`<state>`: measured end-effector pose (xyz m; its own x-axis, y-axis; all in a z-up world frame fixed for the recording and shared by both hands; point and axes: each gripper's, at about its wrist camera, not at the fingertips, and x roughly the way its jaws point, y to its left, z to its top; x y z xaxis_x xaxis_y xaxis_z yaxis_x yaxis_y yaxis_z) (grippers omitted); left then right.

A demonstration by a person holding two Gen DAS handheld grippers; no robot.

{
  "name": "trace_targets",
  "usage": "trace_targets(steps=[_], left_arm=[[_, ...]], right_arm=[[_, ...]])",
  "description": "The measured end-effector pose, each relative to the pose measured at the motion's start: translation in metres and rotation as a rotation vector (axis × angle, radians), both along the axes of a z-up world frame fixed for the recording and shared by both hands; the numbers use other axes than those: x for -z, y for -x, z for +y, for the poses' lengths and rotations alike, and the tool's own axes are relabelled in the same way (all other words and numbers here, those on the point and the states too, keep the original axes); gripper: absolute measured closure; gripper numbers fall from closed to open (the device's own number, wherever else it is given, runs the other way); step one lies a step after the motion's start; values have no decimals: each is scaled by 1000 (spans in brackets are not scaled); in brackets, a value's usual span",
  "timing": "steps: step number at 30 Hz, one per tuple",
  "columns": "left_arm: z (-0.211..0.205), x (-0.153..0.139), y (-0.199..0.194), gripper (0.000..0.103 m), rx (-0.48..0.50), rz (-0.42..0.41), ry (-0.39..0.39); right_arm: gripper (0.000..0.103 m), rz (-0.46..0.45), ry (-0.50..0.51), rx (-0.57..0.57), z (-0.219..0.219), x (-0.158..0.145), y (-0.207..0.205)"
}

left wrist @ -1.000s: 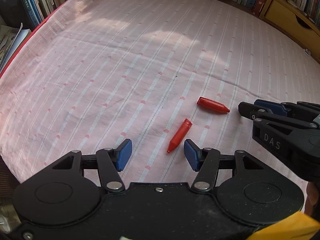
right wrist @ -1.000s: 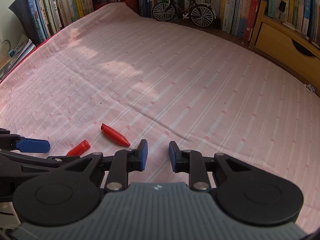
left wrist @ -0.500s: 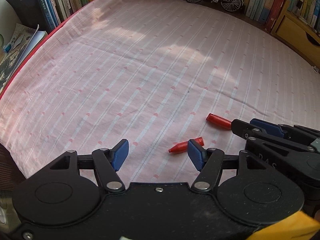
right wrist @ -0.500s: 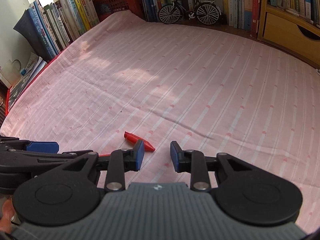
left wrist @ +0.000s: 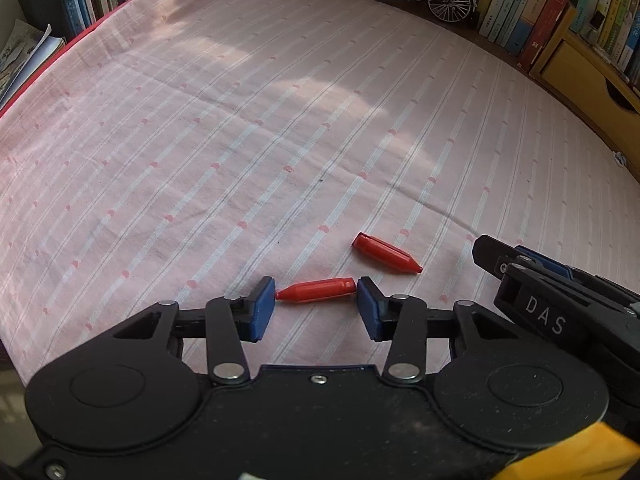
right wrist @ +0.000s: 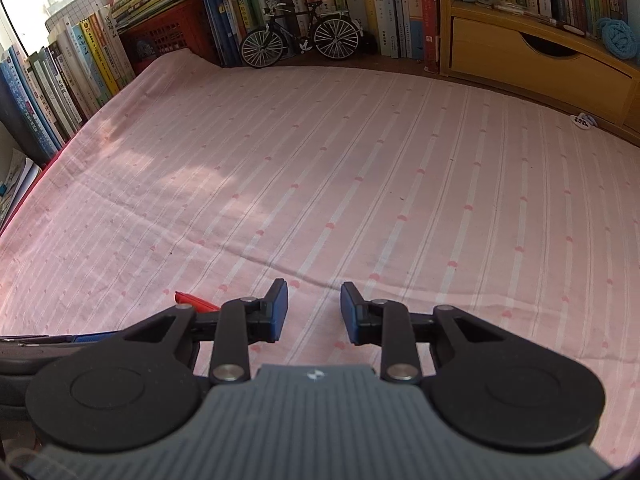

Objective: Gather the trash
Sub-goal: 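Grasp one red candy with the left tool, then lift the red candy and carry it off the bed down to the bin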

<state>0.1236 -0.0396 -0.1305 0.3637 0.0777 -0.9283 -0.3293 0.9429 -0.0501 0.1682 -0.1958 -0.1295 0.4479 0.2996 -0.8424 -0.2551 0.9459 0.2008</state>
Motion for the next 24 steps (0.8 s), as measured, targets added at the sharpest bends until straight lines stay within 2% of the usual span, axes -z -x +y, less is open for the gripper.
trace_targets(steps=[2,7,9,12,14,17,22,24], left_arm=[[1,-6,3,61,-3,-32,4],[17,-21,9,61,-38,-72,-56],[30,-25,11,61,-66,-78,-75],[48,-28,14,61,-108,-87,-97],[58,-29,18,61,-137,-93,-108],[71,-29,24,61,-176,-102,-115],[80,-27,37,61,-194,-110,-129],[83,-25,42,61,-196,-108,-128]], right_arm=[[55,6,-8,2,1,-1,1],[54,50,-57,-16,12,-2,5],[51,99,-94,-17,19,-3,5],[39,169,-150,14,29,-3,4],[36,209,-172,43,35,-2,4],[36,233,-152,99,47,1,2],[36,181,-70,168,72,2,4],[47,162,-22,180,82,4,5]])
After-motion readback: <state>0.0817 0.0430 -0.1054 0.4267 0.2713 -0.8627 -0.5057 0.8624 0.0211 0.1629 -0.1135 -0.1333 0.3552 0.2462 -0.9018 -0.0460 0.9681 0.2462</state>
